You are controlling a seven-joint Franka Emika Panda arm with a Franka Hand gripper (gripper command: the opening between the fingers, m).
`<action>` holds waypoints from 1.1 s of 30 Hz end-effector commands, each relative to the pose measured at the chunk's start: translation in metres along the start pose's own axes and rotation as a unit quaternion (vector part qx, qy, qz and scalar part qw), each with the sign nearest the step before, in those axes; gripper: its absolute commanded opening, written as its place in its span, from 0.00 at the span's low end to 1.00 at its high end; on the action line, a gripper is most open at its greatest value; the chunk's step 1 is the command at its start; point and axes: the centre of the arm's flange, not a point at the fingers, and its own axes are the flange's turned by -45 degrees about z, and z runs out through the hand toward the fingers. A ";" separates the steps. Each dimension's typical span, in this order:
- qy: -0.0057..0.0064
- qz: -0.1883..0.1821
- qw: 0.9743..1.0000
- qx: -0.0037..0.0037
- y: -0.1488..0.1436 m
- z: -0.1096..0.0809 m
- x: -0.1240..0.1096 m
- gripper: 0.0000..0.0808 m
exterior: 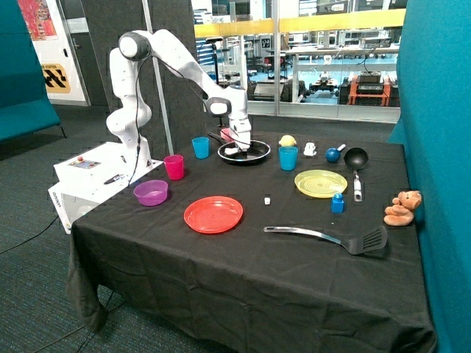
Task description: Clean the pan
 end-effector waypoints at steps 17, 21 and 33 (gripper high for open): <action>-0.004 0.068 0.998 -0.002 0.056 0.004 0.069 0.45; -0.004 0.088 0.996 -0.002 0.077 0.004 0.063 0.03; -0.004 0.113 0.994 -0.002 0.101 0.004 0.012 0.00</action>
